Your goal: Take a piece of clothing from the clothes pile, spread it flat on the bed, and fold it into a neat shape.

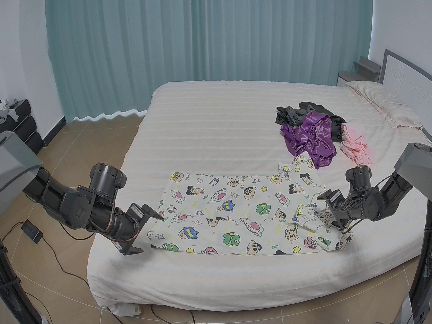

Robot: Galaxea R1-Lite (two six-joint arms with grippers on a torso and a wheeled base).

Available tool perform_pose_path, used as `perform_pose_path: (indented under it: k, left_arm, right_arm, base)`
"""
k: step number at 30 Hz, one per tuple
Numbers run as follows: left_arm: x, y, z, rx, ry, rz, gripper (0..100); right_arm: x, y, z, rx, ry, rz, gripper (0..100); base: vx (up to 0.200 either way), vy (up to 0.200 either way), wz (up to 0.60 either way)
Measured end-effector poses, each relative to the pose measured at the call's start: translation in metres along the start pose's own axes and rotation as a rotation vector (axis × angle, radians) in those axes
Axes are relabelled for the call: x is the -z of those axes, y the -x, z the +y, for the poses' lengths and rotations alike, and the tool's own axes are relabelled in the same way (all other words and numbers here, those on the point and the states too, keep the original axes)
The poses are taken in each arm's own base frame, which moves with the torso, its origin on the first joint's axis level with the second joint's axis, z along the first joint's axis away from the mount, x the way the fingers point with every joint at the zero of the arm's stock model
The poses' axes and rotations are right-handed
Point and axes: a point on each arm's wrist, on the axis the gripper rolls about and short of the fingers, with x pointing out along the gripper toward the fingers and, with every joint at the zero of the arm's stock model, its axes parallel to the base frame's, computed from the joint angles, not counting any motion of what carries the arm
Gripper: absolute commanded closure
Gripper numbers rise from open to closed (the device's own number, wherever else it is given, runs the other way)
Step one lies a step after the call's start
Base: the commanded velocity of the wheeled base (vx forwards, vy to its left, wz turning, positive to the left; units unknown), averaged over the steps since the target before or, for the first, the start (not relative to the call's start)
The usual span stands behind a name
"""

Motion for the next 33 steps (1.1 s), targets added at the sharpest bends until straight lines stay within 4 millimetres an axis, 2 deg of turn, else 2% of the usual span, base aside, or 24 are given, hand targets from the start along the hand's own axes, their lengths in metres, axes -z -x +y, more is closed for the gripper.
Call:
perform_pose_path:
  k: [7, 17, 23, 33]
  left_arm:
    - [-0.001, 0.0, 0.0, 0.002, 0.001, -0.002, 0]
    - [-0.002, 0.0, 0.0, 0.003, 0.003, -0.003, 0]
    - [-0.002, 0.0, -0.001, 0.004, 0.002, -0.004, 0]
    - [-0.001, 0.0, 0.0, 0.002, 0.002, -0.003, 0]
  right_arm:
    - [0.002, -0.006, -0.001, 0.008, 0.004, 0.005, 100]
    - [0.004, -0.002, -0.005, 0.026, 0.002, 0.009, 100]
    - [0.004, 0.014, -0.003, 0.015, 0.003, 0.003, 100]
    - [0.007, 0.059, 0.01, 0.012, 0.026, -0.008, 100]
  base:
    - [0.0, 0.0, 0.0]
    - [0.0, 0.0, 0.0]
    - [0.0, 0.0, 0.0]
    - [0.0, 0.0, 0.0]
